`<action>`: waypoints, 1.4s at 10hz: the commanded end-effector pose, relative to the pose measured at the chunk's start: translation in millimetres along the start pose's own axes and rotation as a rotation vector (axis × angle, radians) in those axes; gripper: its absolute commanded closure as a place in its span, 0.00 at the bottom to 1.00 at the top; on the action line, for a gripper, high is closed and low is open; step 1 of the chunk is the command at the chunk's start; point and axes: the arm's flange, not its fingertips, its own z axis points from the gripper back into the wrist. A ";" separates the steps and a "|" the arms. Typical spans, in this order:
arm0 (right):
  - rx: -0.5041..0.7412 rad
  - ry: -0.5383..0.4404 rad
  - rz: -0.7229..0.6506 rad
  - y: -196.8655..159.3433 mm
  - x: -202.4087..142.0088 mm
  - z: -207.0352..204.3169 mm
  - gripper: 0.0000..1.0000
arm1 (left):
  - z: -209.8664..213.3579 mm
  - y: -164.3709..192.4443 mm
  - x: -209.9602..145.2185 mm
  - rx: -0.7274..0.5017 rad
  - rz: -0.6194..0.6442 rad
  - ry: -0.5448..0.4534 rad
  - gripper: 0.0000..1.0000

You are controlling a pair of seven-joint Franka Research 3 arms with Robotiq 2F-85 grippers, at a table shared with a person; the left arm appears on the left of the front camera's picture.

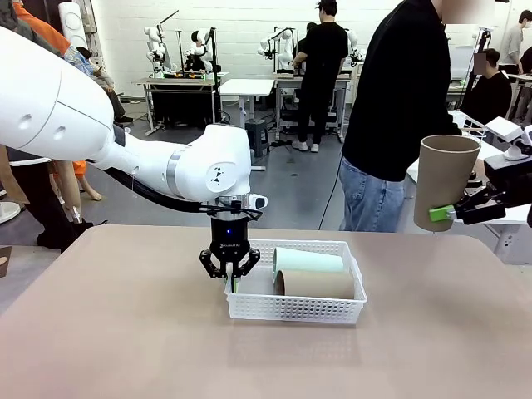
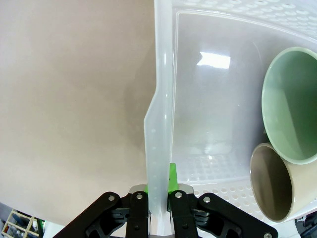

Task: Clean and organize the cups into the basket.
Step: Pick up the Reusable plastic cup from the right side of the table and stack it inside the Organizing basket in the center of the table.

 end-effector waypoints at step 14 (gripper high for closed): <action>0.185 0.983 -0.115 -34.9 71.3 -230.7 0.21 | 0.8 3.3 -0.6 0.004 -0.014 0.005 1.00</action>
